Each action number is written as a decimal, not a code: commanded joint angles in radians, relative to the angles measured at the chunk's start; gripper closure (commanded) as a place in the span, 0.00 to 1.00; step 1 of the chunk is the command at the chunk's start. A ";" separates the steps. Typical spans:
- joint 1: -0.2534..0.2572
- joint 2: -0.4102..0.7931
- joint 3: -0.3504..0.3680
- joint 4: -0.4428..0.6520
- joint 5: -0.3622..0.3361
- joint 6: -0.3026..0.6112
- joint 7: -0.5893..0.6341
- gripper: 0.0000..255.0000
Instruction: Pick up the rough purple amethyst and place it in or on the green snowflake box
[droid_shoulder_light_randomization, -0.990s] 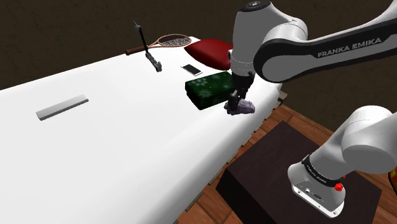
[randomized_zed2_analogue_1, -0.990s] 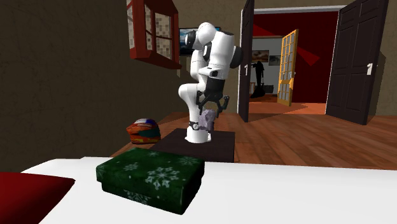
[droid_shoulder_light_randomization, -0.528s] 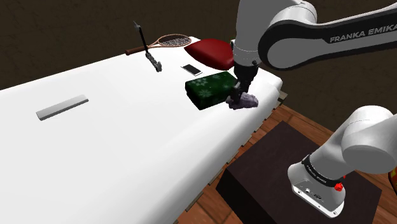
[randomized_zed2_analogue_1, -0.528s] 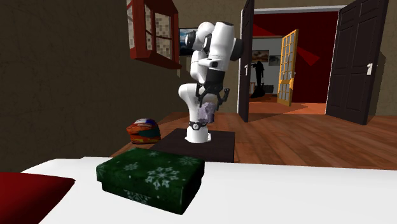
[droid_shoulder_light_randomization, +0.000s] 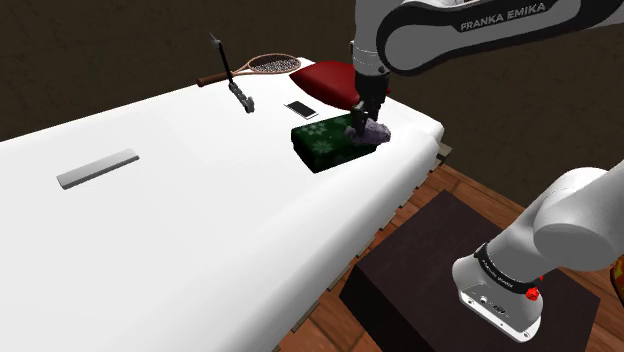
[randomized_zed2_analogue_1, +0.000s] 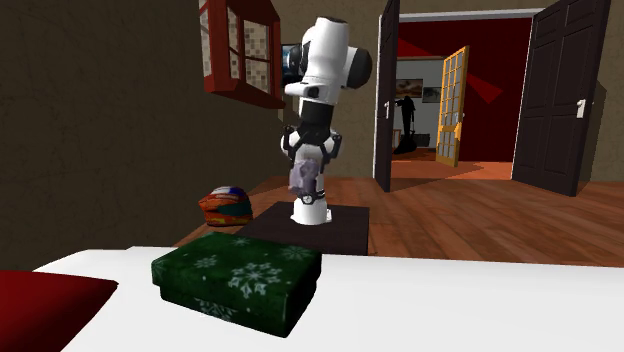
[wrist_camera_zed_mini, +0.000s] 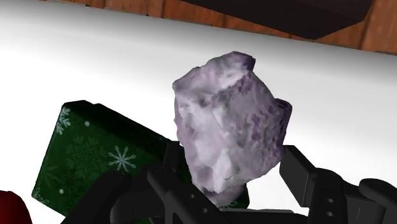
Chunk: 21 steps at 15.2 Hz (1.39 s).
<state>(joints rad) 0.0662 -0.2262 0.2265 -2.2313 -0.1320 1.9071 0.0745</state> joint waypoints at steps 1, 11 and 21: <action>-0.017 0.065 -0.013 0.074 -0.021 -0.007 -0.021 1.00; -0.078 0.380 -0.073 0.477 -0.087 -0.082 -0.131 1.00; -0.094 0.529 -0.093 0.600 -0.109 -0.050 -0.158 1.00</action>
<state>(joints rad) -0.0265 0.3035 0.1336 -1.6168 -0.2399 1.8414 -0.0850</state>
